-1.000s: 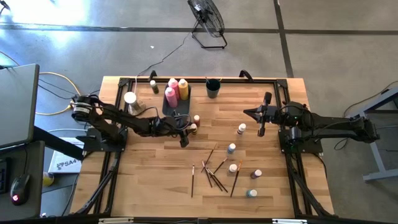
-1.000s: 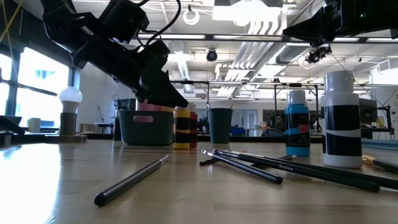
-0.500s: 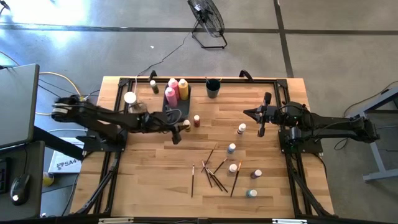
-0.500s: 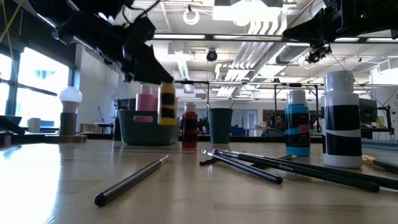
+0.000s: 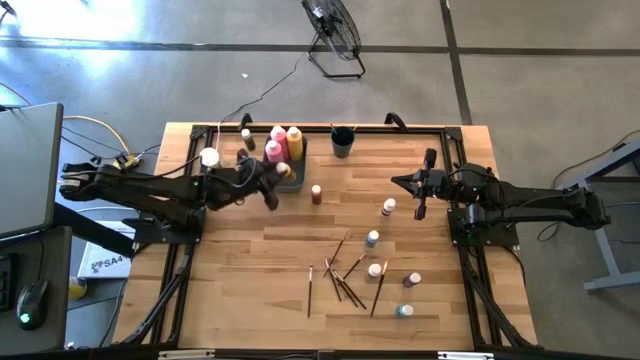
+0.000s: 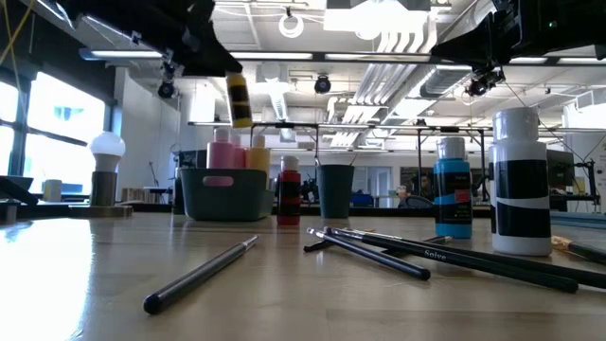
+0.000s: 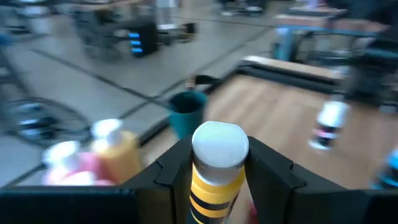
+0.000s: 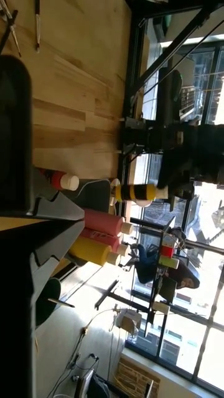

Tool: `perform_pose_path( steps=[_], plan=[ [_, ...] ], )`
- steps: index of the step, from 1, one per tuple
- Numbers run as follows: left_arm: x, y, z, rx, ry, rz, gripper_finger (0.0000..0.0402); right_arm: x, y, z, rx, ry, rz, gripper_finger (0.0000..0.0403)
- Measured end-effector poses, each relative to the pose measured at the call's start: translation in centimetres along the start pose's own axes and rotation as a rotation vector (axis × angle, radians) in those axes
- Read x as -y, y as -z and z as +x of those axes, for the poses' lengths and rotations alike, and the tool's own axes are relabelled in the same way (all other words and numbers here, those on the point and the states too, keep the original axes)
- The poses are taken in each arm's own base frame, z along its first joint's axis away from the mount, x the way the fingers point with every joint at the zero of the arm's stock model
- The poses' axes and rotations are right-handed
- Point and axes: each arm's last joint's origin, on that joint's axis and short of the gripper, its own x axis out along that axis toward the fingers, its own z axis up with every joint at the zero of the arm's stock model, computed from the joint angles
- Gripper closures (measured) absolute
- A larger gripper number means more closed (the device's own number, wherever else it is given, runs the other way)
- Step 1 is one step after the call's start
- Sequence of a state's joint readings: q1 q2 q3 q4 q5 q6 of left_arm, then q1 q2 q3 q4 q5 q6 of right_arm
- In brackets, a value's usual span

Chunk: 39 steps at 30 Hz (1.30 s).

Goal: Pick & Place Paint Supplies
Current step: Put the small yellow paint bottle into the green bin

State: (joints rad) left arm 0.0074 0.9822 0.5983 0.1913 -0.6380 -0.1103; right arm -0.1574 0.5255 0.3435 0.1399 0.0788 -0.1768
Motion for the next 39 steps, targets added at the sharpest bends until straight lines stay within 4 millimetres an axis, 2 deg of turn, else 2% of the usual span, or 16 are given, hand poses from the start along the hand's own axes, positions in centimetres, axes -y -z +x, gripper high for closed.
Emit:
perform_pose_path(
  steps=[5, 10, 16, 22, 27, 30, 34, 39],
  plan=[
    [0.1, 0.5, 0.7, 0.005, -0.147, 0.010, 0.0275, 0.0, -0.1, 0.0, 0.006, 0.002, 0.000, 0.0398],
    [1.0, 1.4, 2.2, 0.012, -0.193, 0.008, 0.0275, 0.0, -0.1, 0.0, 0.007, 0.002, 0.000, 0.0398],
    [1.8, 2.7, 4.0, 0.042, -0.356, -0.010, 0.0275, 0.0, -0.1, 0.0, 0.006, 0.001, 0.000, 0.0398],
    [2.7, 3.9, 5.4, 0.036, -0.370, -0.021, 0.0275, 0.0, -0.1, 0.0, 0.006, 0.001, 0.000, 0.0398],
    [3.4, 3.5, 7.2, 0.011, -0.402, -0.006, 0.0275, 0.0, -0.1, 0.0, 0.006, 0.001, 0.003, 0.0398],
    [3.1, 3.3, 8.8, -0.047, -0.422, 0.027, 0.0275, 0.0, -0.1, 0.0, 0.006, 0.001, 0.017, 0.0398],
    [2.1, 3.2, 10.6, -0.138, -0.424, -0.012, 0.0275, 0.0, -0.1, 0.0, 0.006, 0.001, 0.018, 0.0398],
    [0.4, 3.9, 11.7, -0.198, -0.472, -0.072, 0.0275, 0.0, -0.1, 0.0, 0.005, 0.001, 0.018, 0.0398]
  ],
)
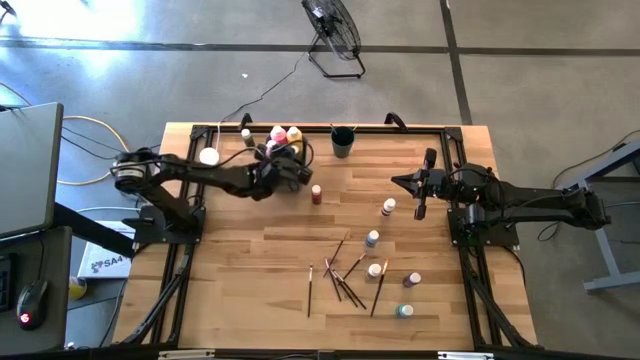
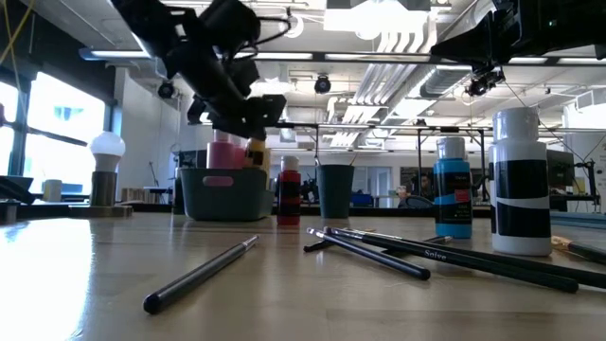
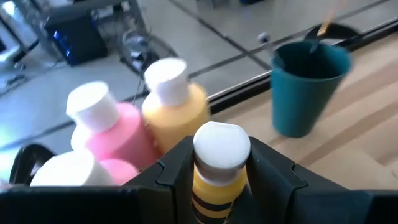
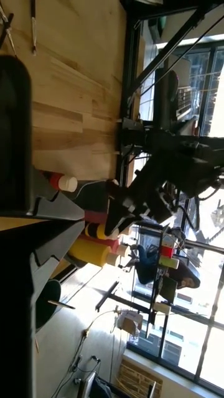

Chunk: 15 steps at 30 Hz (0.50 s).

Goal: Pick & Place Paint Supplies
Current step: Put the small yellow paint bottle into the green bin

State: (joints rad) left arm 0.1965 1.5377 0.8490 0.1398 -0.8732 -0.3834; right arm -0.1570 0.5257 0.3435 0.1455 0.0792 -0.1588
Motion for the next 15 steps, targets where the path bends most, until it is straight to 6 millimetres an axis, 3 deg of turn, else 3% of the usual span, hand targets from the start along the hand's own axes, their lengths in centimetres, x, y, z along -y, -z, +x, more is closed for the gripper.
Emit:
perform_pose_path(
  steps=[4, 15],
  plan=[
    [-0.6, 0.1, 0.8, -0.042, 0.016, -0.048, 0.0275, 0.0, 0.1, 0.0, -0.010, -0.002, 0.000, 0.0398],
    [0.4, 2.1, 2.3, -0.051, -0.018, -0.033, 0.0275, 0.0, 0.1, 0.0, -0.009, -0.001, 0.000, 0.0398]
  ],
)
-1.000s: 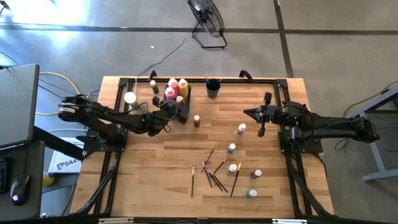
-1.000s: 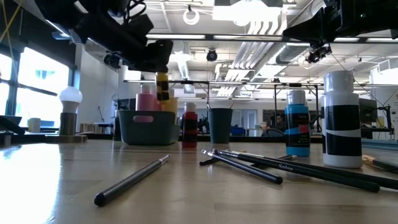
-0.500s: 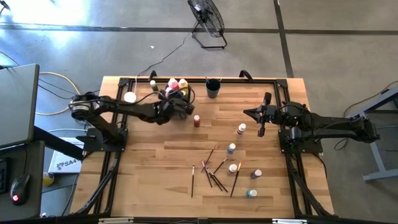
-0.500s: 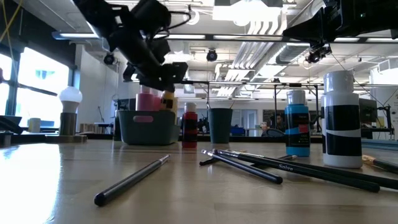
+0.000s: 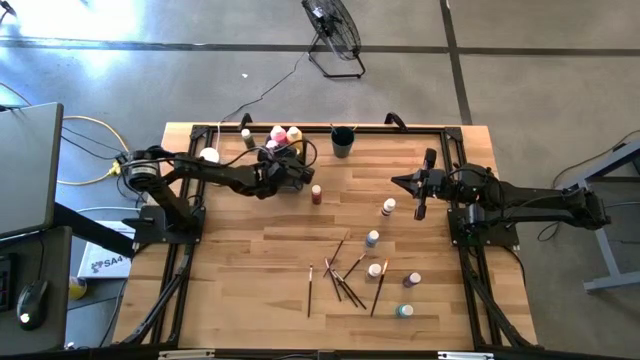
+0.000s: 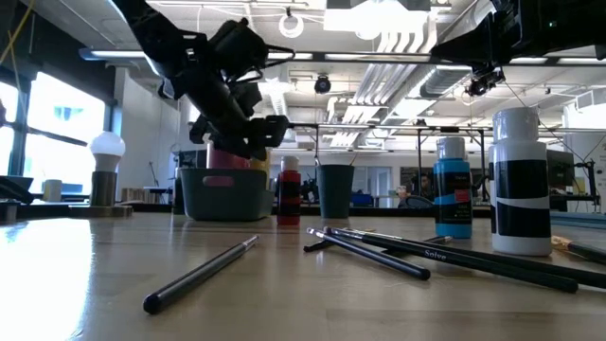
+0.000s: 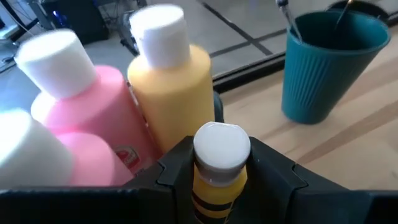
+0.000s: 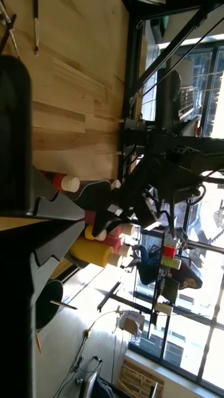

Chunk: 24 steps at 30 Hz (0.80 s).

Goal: Pick & Place Paint Supplies
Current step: Put the small yellow paint bottle into the green bin

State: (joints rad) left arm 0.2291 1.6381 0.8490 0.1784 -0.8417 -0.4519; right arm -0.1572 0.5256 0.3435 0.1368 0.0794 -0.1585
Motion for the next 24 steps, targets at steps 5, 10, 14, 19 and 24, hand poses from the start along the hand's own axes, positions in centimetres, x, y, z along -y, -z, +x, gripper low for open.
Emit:
perform_pose_path(
  steps=[5, 10, 14, 19, 24],
  plan=[
    [0.27, 0.47, 0.41, 0.002, -0.003, -0.005, 0.0275, 0.00, 0.00, 0.00, 0.000, 0.000, 0.000, 0.0398],
    [0.43, 0.30, 0.47, 0.021, 0.006, -0.030, 0.0275, 0.00, 0.00, 0.00, 0.000, 0.000, 0.000, 0.0398],
    [0.41, 0.34, 0.48, 0.018, 0.004, -0.026, 0.0275, 0.00, 0.00, 0.00, 0.000, 0.000, 0.000, 0.0398],
    [0.37, 0.39, 0.48, 0.015, 0.000, -0.033, 0.0275, 0.00, 0.03, 0.00, -0.003, 0.000, 0.000, 0.0398],
    [0.39, 0.47, 0.54, 0.014, -0.002, -0.031, 0.0275, -0.01, 0.06, 0.00, -0.006, -0.001, 0.003, 0.0398]
  ],
)
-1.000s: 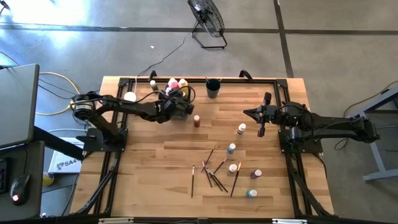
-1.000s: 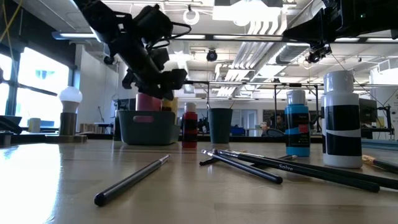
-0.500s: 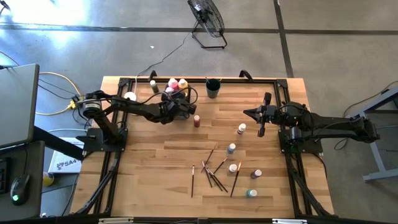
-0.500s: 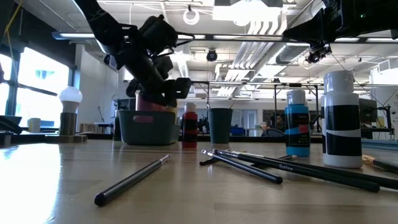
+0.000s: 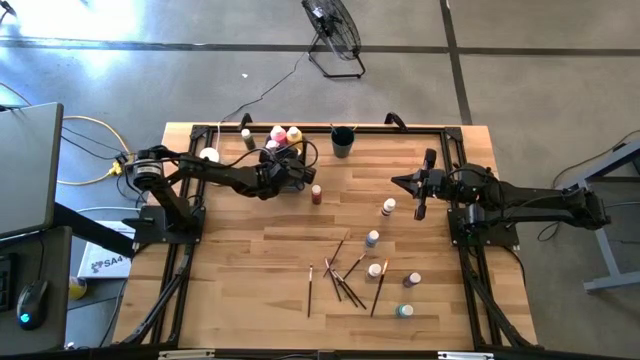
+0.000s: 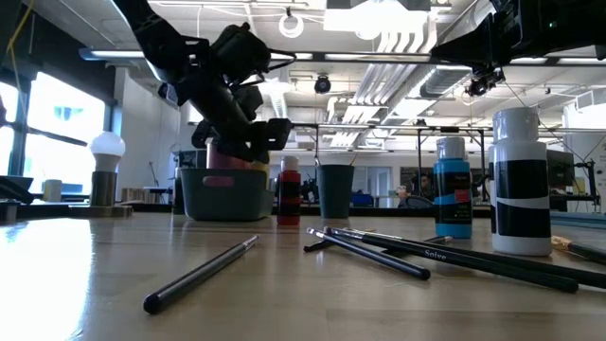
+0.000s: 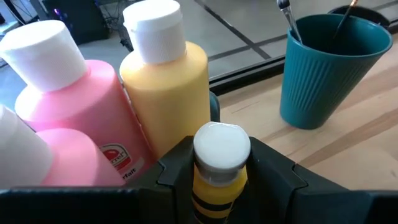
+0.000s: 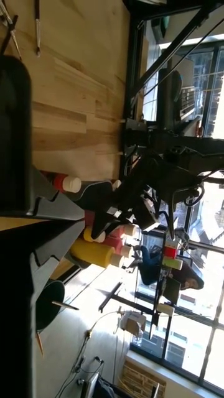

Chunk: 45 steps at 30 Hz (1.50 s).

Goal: Pick & Place Paint Supplies
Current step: Put the small yellow paint bottle into the green bin

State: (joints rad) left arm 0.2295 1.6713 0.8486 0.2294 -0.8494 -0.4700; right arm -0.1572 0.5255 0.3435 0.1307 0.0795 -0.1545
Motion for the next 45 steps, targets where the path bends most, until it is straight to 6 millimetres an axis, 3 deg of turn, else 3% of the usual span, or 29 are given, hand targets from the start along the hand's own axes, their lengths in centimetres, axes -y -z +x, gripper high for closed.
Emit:
perform_pose_path(
  steps=[10, 38, 45],
  plan=[
    [0.4, 1.5, 0.9, -0.021, -0.022, 0.023, 0.0273, 0.0, 0.0, 0.0, 0.000, 0.000, 0.002, 0.0398],
    [0.4, 1.6, 0.9, -0.033, -0.007, 0.056, 0.0271, 0.0, 0.0, 0.0, -0.001, 0.000, 0.001, 0.0398],
    [0.3, 1.8, 0.9, -0.045, -0.005, 0.068, 0.0224, 0.0, 0.1, 0.0, -0.011, -0.002, 0.000, 0.0398]
  ],
)
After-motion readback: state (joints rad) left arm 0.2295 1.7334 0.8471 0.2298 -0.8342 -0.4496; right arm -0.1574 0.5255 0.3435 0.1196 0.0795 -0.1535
